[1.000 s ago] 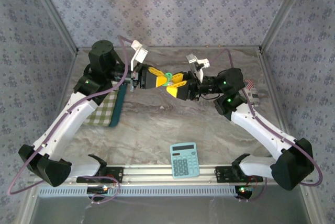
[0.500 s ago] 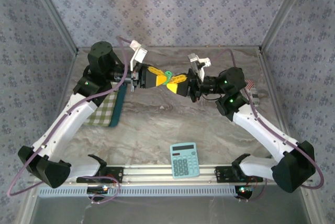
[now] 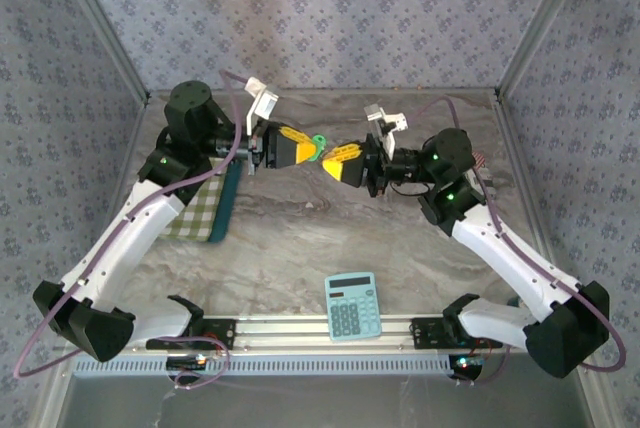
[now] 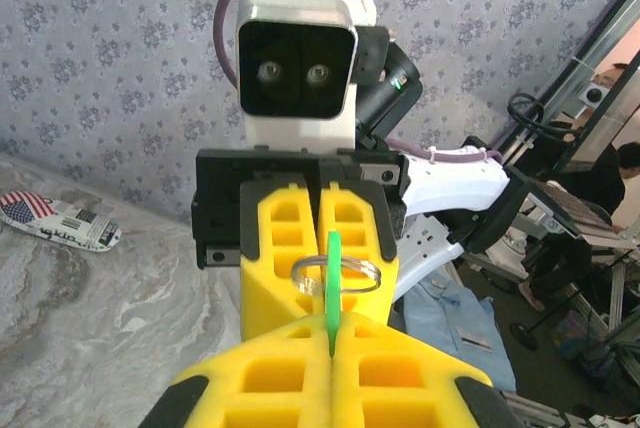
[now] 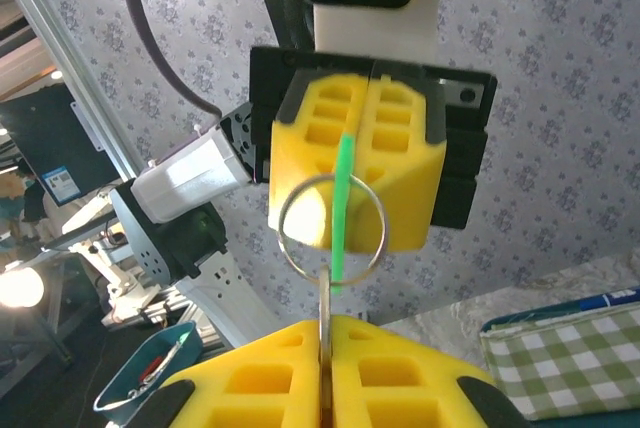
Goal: Remove the keys from the keyring
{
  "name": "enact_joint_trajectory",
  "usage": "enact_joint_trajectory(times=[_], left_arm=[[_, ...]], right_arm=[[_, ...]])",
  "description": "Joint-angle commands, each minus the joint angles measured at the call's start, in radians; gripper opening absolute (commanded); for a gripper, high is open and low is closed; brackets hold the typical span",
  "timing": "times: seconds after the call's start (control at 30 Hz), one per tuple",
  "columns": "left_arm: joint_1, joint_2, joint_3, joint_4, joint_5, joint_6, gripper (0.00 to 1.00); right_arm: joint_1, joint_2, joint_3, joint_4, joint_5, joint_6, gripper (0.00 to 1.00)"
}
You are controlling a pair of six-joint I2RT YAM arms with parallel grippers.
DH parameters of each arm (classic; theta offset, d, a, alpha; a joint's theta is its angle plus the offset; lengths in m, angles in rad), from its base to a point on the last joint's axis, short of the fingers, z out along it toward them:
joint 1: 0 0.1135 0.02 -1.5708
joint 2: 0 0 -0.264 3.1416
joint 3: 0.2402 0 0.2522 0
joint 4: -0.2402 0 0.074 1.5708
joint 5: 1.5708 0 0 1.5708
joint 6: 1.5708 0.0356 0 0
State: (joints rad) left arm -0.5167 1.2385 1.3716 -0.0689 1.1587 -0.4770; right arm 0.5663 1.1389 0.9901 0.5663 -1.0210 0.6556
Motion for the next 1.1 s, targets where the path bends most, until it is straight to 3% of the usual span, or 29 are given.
enact_joint_trajectory(times=[0.0, 0.07, 0.17, 0.33, 0.7, 1.0, 1.07], left_arm=[[0.008, -0.011, 0.008, 0.052, -0.008, -0.015, 0.0], [0.007, -0.013, 0.009, 0.055, -0.01, -0.017, 0.0], [0.008, -0.017, 0.011, 0.052, -0.01, -0.014, 0.0], [0.009, -0.028, 0.002, 0.03, -0.024, 0.006, 0.0], [0.027, -0.127, -0.13, -0.176, -0.231, 0.195, 0.0], [-0.021, -0.206, -0.271, -0.139, -0.379, 0.234, 0.0], [-0.025, -0.229, -0.313, -0.133, -0.415, 0.241, 0.09]], right_arm=[[0.015, 0.001, 0.013, -0.004, -0.027, -0.02, 0.05], [0.019, 0.003, 0.015, -0.001, -0.027, -0.02, 0.08], [0.019, 0.005, 0.018, 0.002, -0.03, -0.02, 0.0], [0.012, -0.008, 0.015, -0.026, 0.006, -0.019, 0.0], [-0.015, -0.087, 0.087, -0.573, 0.238, -0.257, 0.0], [0.023, 0.012, 0.272, -0.893, 0.325, -0.335, 0.0], [0.031, 0.029, 0.301, -0.937, 0.343, -0.337, 0.0]])
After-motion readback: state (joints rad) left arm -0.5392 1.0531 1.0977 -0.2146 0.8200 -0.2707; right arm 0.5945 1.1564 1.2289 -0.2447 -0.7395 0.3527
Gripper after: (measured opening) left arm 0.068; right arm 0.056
